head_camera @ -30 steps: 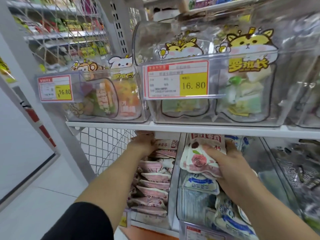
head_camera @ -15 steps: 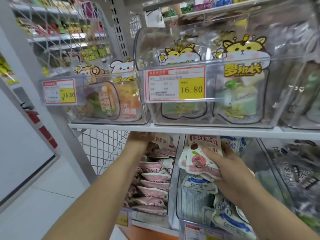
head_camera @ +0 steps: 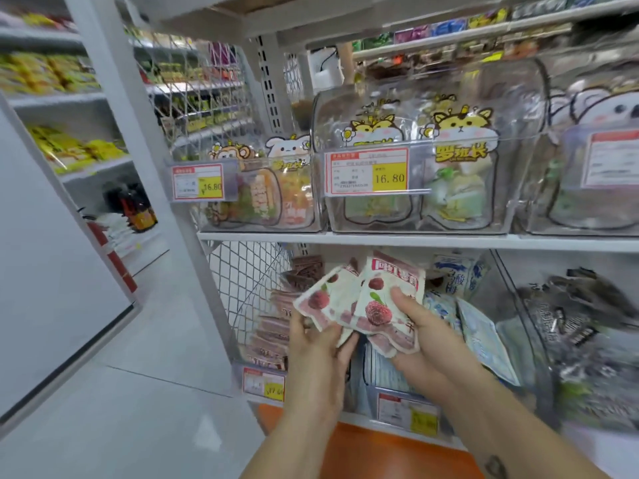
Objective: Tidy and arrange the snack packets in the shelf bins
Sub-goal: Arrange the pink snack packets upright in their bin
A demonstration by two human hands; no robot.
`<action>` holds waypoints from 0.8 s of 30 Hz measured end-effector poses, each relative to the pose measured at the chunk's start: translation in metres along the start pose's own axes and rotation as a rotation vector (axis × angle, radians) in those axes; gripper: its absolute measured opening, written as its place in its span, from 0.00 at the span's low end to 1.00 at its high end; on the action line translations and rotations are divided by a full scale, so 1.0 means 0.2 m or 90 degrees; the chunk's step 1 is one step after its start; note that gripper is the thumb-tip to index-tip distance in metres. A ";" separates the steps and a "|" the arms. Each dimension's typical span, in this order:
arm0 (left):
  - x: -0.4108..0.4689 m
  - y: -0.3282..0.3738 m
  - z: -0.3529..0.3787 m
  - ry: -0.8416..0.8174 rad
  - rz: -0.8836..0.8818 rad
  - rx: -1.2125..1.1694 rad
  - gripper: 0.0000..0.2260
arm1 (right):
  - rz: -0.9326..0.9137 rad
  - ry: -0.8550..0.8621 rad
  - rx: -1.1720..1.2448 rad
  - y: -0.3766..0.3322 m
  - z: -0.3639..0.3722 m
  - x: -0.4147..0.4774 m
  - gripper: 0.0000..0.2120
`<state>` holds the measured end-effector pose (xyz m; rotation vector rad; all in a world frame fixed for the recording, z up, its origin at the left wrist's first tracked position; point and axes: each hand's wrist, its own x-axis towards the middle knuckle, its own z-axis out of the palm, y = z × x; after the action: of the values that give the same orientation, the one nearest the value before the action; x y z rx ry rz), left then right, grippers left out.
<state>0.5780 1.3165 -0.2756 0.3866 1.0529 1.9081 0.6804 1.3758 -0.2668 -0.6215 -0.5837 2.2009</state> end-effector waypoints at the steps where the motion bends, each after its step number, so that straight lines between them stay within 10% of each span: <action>1: -0.01 0.00 0.00 -0.004 -0.003 0.007 0.24 | 0.009 0.000 -0.002 0.01 0.00 0.00 0.22; 19: 0.23 0.18 -0.10 -0.229 -0.099 0.502 0.14 | 0.019 0.006 -0.094 -0.11 -0.04 0.05 0.22; 24: 0.51 0.26 -0.14 -0.133 0.207 0.831 0.07 | -0.149 0.176 -0.264 -0.20 -0.08 0.11 0.37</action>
<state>0.4761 1.3745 -0.2653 1.4981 2.0610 1.1157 0.6988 1.4206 -0.2612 -0.9987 -0.9224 1.7468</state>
